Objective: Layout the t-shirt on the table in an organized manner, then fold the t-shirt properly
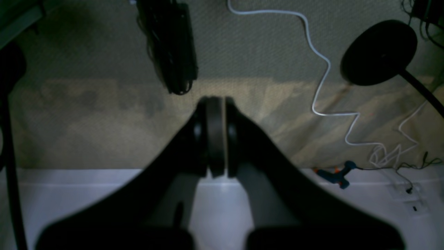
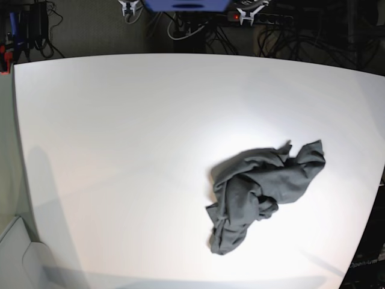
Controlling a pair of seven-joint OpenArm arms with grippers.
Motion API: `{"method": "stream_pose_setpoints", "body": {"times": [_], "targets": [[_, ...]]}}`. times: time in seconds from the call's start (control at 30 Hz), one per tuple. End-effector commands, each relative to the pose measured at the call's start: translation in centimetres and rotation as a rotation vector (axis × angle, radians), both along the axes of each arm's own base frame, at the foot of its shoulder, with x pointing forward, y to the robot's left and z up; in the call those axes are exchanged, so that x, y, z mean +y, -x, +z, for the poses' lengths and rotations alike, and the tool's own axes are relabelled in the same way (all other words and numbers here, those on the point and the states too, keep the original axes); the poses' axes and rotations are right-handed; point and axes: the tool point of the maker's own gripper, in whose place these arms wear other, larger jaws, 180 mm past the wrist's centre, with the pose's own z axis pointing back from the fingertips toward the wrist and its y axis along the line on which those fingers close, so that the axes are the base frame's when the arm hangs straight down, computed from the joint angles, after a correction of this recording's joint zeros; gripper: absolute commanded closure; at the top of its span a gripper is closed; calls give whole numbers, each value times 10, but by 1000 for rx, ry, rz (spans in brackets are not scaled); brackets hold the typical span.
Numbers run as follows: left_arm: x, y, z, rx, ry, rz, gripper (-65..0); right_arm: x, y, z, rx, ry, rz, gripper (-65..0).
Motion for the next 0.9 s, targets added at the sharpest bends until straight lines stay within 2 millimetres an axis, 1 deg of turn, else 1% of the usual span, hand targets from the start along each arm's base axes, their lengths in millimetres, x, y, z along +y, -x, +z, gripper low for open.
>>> {"method": "stream_pose_setpoints", "body": {"times": [0.0,0.77,0.87], "targets": [[0,5,0,13,-2,-8,0,-3,4,0,7,1,4,0],[-2,5,0,11,2,-5,0,-4,2,0,4,2,6,0],[-1,4,0,10,1,-5,0,-9,2,0,4,9,7,0]]}}
